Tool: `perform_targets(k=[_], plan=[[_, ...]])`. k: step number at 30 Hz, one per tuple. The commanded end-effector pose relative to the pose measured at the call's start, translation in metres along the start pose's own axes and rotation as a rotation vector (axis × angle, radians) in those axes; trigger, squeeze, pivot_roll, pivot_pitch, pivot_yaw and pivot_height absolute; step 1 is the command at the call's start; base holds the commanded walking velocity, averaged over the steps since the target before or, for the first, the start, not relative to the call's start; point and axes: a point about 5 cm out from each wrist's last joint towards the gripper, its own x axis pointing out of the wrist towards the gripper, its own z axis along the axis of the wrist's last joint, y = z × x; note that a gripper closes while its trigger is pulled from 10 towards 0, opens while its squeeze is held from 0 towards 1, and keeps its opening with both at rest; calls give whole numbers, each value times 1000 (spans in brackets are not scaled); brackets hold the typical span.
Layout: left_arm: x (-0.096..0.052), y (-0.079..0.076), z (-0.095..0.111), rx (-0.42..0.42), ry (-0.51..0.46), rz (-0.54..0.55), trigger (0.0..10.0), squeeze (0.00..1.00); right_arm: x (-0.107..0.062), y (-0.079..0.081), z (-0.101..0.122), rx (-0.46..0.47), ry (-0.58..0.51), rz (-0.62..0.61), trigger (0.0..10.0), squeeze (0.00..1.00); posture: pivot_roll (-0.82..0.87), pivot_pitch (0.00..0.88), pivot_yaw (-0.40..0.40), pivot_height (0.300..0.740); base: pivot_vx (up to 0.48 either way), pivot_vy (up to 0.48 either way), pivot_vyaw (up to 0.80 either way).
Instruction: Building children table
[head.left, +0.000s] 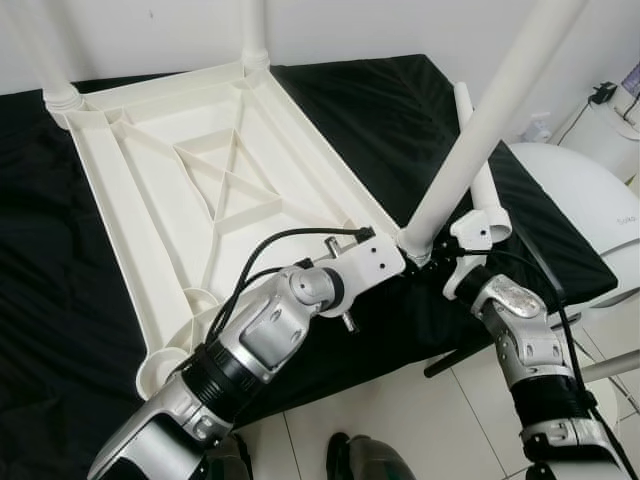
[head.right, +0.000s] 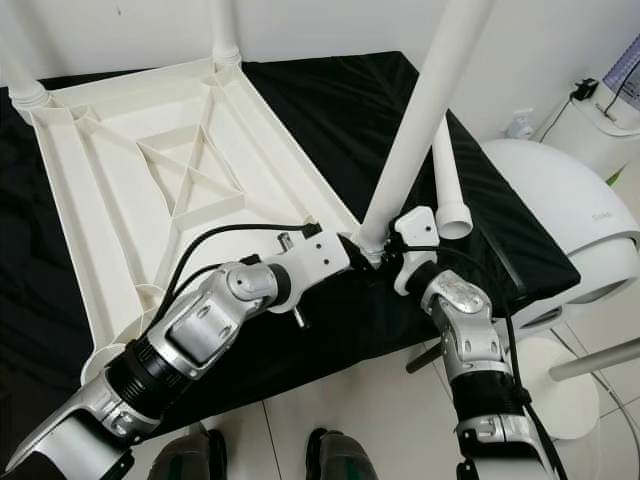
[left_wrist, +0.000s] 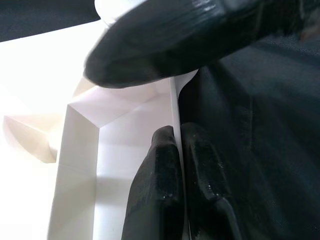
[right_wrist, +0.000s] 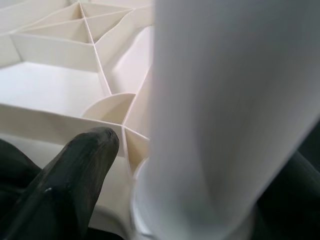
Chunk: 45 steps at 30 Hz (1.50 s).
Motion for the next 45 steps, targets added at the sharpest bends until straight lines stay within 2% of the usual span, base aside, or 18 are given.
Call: perform_targets(k=[1, 11, 16, 17, 19, 20, 34, 35, 42, 45], plan=[[3, -9, -4, 10, 22, -73, 10000, 0, -1, -1, -5, -2, 28, 84, 10000, 0, -25, 87, -44, 740, 0, 0, 0], [2, -8, -3, 7, 23, -70, 10000, 0, -5, -11, -13, -22, 111, 222, 10000, 0, -22, 96, -43, 740, 0, 0, 0], [2, -8, -3, 4, 23, -68, 10000, 0, -8, -16, -16, -27, 134, 242, 10000, 0, -21, 99, -43, 740, 0, 0, 0], [2, -8, -3, 4, 23, -67, 10000, 0, -8, -18, -16, -27, 137, 244, 5725, 0, -21, 99, -43, 740, 0, 0, 0], [2, -8, -3, 4, 23, -67, 10000, 0, -8, -19, -17, -27, 137, 247, 5725, 0, -21, 99, -43, 740, 0, 0, 0], [2, -7, -4, 4, 24, -66, 10000, 0, -10, -21, -17, 11, 132, 248, 0, 0, -23, 100, -43, 740, 0, 0, 0], [3, -8, -3, 4, 22, -71, 10000, 0, -18, -22, -21, 60, 105, 224, 0, 0, -32, 105, -38, 740, 0, 0, 0], [3, -8, -3, 4, 22, -71, 10000, 0, -18, -21, -22, 60, 102, 211, 10000, 0, -33, 105, -39, 740, 0, 0, 0], [3, -9, -3, 1, 21, -71, 10000, 0, -18, -16, -22, 102, 70, 152, 10000, 0, -35, 108, -43, 740, 0, 0, 0], [3, -9, -3, -1, 20, -71, 10000, 0, -15, -8, -20, 121, 24, 99, 10000, 0, -37, 110, -47, 740, 0, 0, 0]])
